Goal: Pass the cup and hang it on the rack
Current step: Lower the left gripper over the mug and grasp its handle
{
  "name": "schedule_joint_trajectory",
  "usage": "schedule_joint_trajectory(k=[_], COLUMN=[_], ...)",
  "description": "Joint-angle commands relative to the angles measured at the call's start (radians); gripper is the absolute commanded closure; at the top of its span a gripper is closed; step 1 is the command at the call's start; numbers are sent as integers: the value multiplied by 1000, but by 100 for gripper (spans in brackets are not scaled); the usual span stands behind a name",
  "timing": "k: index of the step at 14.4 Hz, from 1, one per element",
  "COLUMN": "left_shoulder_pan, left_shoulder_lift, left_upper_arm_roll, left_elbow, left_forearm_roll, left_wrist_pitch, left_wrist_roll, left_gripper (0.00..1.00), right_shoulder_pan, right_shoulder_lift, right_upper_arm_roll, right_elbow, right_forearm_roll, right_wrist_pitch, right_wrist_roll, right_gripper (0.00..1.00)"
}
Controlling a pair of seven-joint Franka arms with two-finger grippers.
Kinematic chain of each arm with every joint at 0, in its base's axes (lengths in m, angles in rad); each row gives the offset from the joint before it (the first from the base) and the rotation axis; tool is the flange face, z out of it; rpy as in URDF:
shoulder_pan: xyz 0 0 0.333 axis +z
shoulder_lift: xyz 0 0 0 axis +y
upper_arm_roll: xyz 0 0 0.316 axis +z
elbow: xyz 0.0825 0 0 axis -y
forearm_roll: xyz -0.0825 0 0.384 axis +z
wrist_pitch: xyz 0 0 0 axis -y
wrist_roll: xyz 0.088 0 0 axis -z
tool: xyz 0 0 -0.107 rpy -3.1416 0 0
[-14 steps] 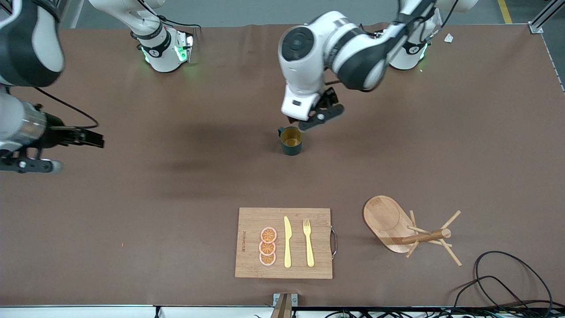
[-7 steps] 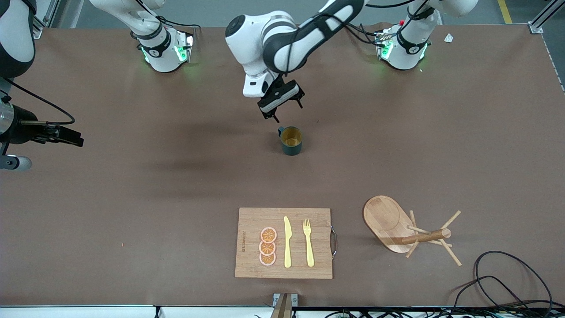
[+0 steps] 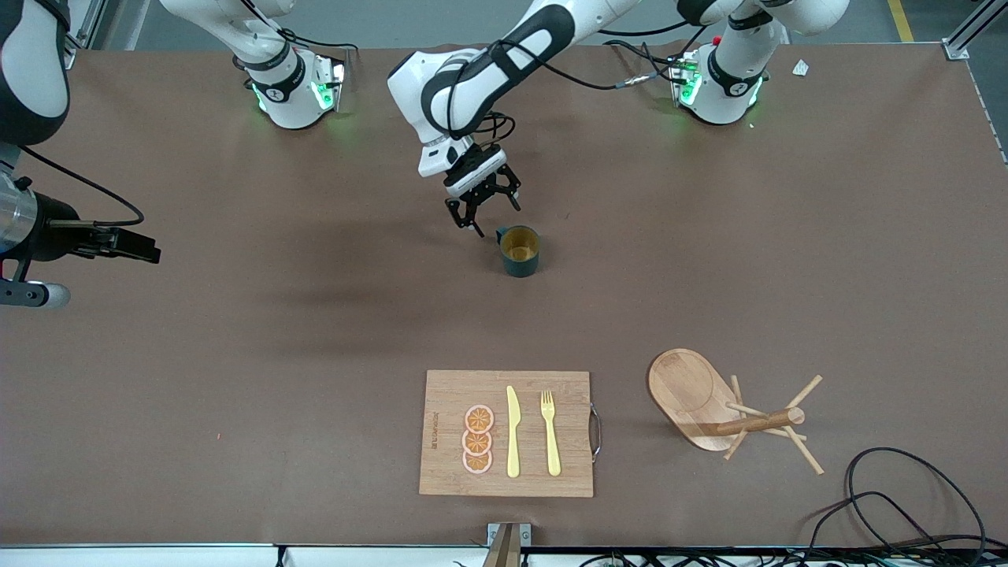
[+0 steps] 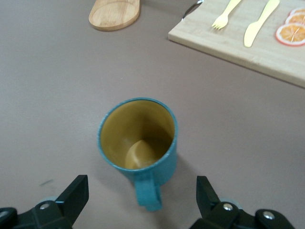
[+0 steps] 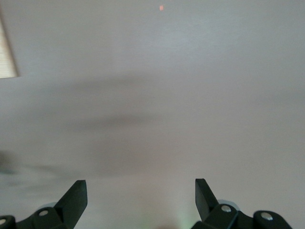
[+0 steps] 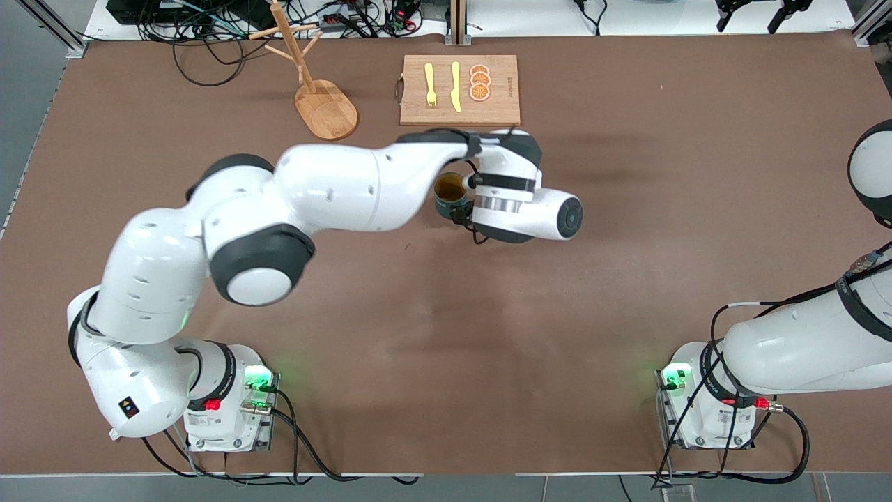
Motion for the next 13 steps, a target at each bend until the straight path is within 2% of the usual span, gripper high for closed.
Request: schedule_joint_trajectory(k=[1, 3, 6, 8, 9, 11, 13], left_shoulder_pan=[-69, -75, -114, -118, -124, -126, -126], left_shoulder_lift=[70, 98, 110, 124, 131, 135, 136], left_upper_arm_roll=[78, 89, 110, 110, 110, 112, 118], left_elbow=[98, 99, 96, 98, 98, 100, 103], left_forearm_roll=[17, 20, 22, 19, 19, 20, 20], left_wrist_pitch=[-20, -20, -37, -57, -57, -57, -56], left_wrist_roll=[-35, -69, -132, -133, -138, -144, -144], left_gripper=[1, 2, 4, 10, 13, 27, 41], right_shoulder_pan=[-41, -29, 6, 11, 11, 5, 3], right_shoulder_lift=[24, 24, 12, -28, -71, -150, -195], right_upper_arm_roll=[11, 13, 17, 19, 19, 19, 19], right_elbow=[23, 29, 20, -9, -62, -150, -185], right_forearm_roll=[51, 40, -69, -69, -63, -58, -46], right_wrist_pitch=[-6, 2, 5, -5, 1, 16, 16], right_wrist_roll=[-5, -8, -4, -1, 1, 3, 3], right_gripper=[0, 0, 0, 0, 0, 0, 0])
